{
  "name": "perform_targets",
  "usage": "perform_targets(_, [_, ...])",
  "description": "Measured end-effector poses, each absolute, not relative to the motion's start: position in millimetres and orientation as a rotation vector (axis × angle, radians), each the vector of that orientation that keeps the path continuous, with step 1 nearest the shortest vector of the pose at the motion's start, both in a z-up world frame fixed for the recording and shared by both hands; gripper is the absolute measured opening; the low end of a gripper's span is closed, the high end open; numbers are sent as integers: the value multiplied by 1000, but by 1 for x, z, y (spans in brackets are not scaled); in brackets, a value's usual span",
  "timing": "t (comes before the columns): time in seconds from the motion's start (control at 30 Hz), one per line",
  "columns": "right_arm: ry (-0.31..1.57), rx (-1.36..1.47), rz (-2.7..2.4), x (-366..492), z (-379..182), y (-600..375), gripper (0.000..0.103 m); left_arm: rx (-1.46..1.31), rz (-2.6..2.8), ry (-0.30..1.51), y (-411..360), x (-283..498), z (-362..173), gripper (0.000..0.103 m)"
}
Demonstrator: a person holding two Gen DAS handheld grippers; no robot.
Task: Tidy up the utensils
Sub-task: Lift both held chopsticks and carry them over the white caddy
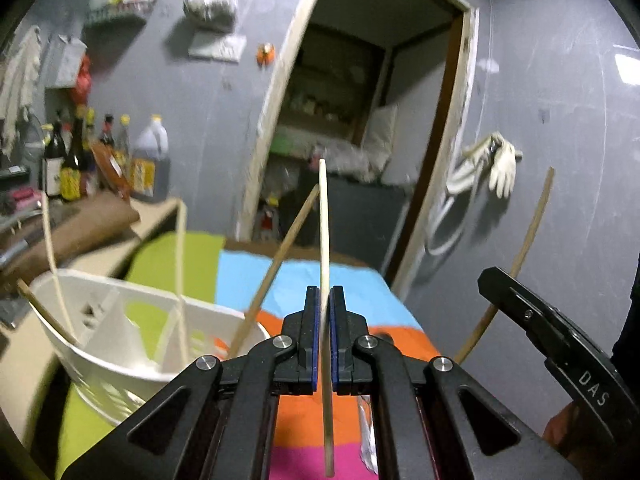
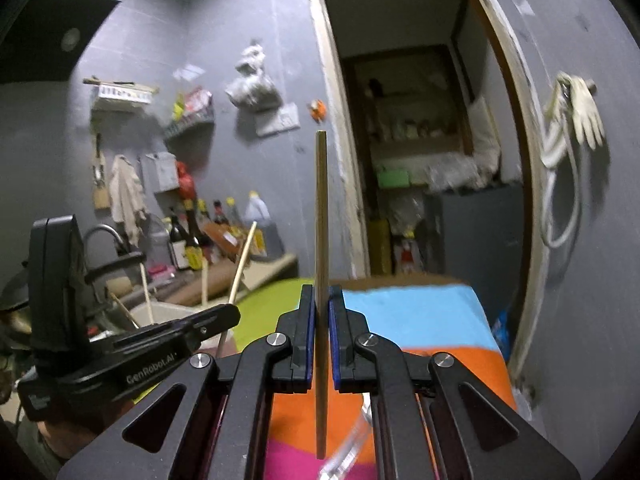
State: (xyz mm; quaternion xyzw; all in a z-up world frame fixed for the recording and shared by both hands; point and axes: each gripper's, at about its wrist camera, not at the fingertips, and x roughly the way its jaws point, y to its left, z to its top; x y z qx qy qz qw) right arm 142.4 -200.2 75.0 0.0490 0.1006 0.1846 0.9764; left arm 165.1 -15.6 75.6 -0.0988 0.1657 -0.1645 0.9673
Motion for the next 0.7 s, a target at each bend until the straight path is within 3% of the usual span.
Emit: perform_targets(0.7, [44,129,571,167,150,-135,4,-288,-120,89,124,185,131,2])
